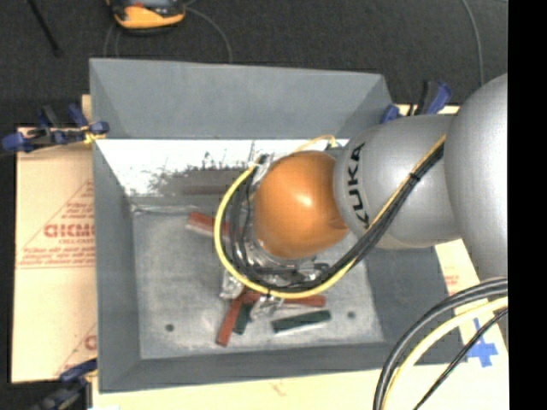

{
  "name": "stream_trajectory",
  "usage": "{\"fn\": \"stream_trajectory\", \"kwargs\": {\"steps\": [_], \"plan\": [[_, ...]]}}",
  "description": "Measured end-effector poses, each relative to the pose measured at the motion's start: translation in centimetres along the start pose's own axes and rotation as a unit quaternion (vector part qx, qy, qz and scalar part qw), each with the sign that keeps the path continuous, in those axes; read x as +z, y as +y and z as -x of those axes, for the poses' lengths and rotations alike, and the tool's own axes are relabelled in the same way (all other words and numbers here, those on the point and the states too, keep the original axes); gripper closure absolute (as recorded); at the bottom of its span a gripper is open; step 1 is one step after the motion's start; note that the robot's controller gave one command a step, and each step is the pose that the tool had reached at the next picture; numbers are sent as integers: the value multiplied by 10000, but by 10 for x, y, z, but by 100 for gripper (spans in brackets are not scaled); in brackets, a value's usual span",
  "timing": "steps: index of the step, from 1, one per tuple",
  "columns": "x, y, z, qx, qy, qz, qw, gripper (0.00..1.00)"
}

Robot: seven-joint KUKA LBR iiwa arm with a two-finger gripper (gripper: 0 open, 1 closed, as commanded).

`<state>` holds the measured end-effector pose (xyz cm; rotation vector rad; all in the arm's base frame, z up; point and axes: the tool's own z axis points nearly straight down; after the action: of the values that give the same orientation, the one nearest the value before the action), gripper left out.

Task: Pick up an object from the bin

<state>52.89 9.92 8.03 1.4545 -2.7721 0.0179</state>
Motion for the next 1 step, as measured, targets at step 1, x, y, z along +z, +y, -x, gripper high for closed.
{"fn": "stream_trajectory", "kwargs": {"steps": [1], "plan": [[-1,0,0,3,-19,3,10000,100]]}}
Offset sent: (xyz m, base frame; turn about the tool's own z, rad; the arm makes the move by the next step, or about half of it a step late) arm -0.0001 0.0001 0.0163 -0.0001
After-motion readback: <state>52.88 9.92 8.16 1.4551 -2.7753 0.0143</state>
